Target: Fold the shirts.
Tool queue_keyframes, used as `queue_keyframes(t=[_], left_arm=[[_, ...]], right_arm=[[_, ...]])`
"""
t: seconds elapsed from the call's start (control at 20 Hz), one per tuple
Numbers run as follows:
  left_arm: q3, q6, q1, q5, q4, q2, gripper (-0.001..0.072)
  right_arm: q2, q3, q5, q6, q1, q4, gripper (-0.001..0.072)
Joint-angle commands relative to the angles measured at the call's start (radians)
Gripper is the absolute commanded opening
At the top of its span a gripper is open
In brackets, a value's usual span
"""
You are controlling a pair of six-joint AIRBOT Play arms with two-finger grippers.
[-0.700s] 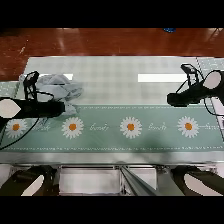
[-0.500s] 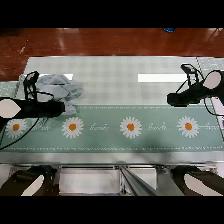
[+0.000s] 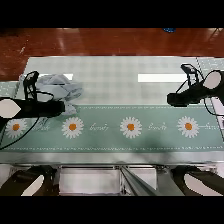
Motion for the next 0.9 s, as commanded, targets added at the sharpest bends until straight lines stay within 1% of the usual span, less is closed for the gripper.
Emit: queue_keyframes(t=[0.0, 0.15, 0.2, 0.25, 0.3, 0.35, 0.45, 0.5, 0.65, 0.85], left_arm=[[0.000, 0.001, 0.000, 0.051, 0.017, 0.000, 0.0024], [0.000, 0.001, 0.000, 0.148, 0.066, 0.000, 0.0027], [0.000, 0.002, 0.000, 0.208, 0.095, -0.003, 0.0120], [0.000, 0.024, 0.000, 0.278, 0.121, -0.011, 0.0396], [0.003, 0.055, 0.002, 0.341, 0.143, -0.030, 0.0511], [0.019, 0.091, 0.011, 0.360, 0.180, -0.059, 0.0509], [0.066, 0.095, 0.054, 0.340, 0.316, -0.153, 0.0509], [0.088, 0.095, 0.079, 0.329, 0.349, -0.197, 0.0509], [0.145, 0.094, 0.145, 0.328, 0.354, -0.336, 0.0508], [0.202, 0.094, 0.150, 0.281, 0.348, -0.505, 0.0507]], right_arm=[[-0.001, 0.000, -0.020, 0.000, 0.001, 0.000, 0.0020], [-0.001, 0.000, -0.150, 0.000, 0.001, 0.000, 0.0021], [-0.002, 0.000, -0.161, 0.000, 0.001, -0.002, 0.0024], [-0.002, 0.000, -0.175, 0.003, 0.001, -0.003, 0.0150], [-0.004, 0.000, -0.186, 0.002, 0.001, -0.009, 0.0396], [-0.006, -0.001, -0.195, -0.008, 0.001, -0.010, 0.0410], [-0.020, -0.001, -0.174, -0.039, 0.001, -0.021, 0.0409], [-0.026, -0.001, -0.150, -0.039, 0.001, -0.023, 0.0409], [-0.029, -0.001, -0.090, -0.039, 0.001, -0.023, 0.0409], [-0.029, -0.001, -0.098, -0.039, 0.001, -0.009, 0.0408]])
